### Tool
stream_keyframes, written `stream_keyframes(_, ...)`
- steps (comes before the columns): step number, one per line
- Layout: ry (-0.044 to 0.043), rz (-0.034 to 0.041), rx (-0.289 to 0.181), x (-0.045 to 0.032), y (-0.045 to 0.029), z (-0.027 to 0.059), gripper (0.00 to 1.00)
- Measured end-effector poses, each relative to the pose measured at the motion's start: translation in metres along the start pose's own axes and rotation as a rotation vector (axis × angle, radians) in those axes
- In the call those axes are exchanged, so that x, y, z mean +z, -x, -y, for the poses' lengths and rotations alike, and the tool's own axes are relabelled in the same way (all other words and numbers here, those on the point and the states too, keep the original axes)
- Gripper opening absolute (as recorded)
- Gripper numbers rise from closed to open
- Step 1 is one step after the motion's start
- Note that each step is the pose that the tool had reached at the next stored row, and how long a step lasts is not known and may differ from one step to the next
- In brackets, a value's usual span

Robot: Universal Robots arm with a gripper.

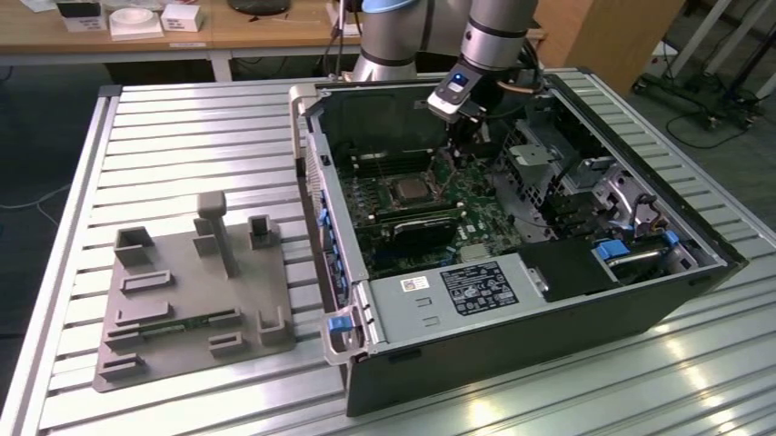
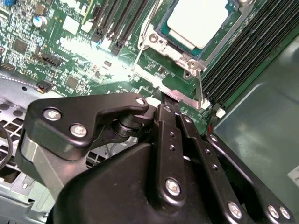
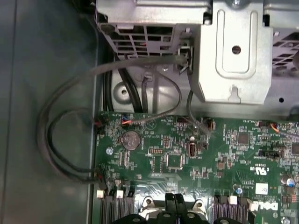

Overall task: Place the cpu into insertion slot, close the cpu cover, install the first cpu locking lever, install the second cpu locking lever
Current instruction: 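Close the cpu cover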

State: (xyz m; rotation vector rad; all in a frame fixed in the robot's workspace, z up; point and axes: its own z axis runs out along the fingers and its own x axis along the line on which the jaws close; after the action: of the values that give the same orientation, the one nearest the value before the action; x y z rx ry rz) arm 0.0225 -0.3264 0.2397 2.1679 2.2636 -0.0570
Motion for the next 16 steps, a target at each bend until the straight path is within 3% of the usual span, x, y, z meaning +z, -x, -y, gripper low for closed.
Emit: stream_keyframes(16,0.0000,0.0000,0.000,0.0003,-0.0023,0.0157,0.10)
